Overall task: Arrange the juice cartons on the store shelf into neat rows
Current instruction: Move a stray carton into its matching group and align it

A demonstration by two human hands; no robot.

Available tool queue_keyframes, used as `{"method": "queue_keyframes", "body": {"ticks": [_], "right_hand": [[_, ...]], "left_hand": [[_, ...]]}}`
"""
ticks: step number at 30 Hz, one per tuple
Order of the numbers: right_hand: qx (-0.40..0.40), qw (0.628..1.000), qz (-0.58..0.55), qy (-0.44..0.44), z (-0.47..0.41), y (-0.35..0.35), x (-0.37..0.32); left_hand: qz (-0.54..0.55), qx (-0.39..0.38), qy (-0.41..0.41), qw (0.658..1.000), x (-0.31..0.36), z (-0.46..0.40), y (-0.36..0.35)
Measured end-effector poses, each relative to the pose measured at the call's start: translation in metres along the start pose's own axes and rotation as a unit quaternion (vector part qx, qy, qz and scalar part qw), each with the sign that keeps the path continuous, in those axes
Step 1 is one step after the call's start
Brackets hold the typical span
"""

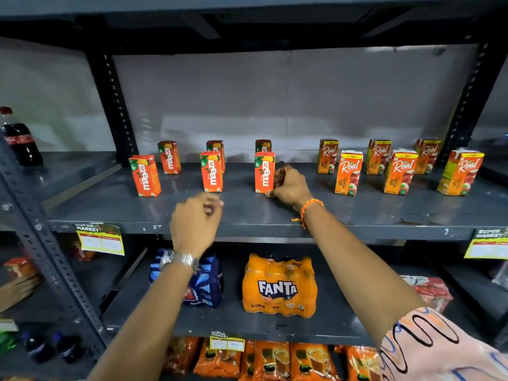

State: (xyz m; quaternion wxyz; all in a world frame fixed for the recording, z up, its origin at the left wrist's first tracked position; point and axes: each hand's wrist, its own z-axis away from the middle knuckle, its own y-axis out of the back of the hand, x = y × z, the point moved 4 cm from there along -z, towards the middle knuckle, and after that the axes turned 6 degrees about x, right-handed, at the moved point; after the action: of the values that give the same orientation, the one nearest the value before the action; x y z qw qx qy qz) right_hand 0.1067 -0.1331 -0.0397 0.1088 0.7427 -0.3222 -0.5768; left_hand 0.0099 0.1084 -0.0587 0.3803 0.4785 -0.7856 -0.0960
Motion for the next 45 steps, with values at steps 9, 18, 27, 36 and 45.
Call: {"method": "queue_keyframes", "body": {"ticks": [9,18,27,36,45], "right_hand": [[-0.026,1.000,0.012,-0.004,0.004,-0.003,-0.001],[-0.035,0.998,0.046,-0.014,-0.001,-0.010,-0.010],[-0.018,0.991,0.131,0.020,0.010,-0.013,-0.020],[-0.010,0.988,0.153,0.034,0.008,-0.013,-0.019],[-0.008,0.992,0.125,0.028,0.001,-0.015,-0.014]], "left_hand": [[0.064,-0.244,0.134,0.958,-0.054,-0.099,-0.045],[0.042,-0.212,0.057,0.975,-0.054,-0.104,-0.052],[0.039,-0.204,0.056,0.977,-0.059,-0.105,-0.047],[0.047,-0.203,0.069,0.976,-0.060,-0.105,-0.047],[0.053,-0.205,0.071,0.975,-0.060,-0.105,-0.047]]}}
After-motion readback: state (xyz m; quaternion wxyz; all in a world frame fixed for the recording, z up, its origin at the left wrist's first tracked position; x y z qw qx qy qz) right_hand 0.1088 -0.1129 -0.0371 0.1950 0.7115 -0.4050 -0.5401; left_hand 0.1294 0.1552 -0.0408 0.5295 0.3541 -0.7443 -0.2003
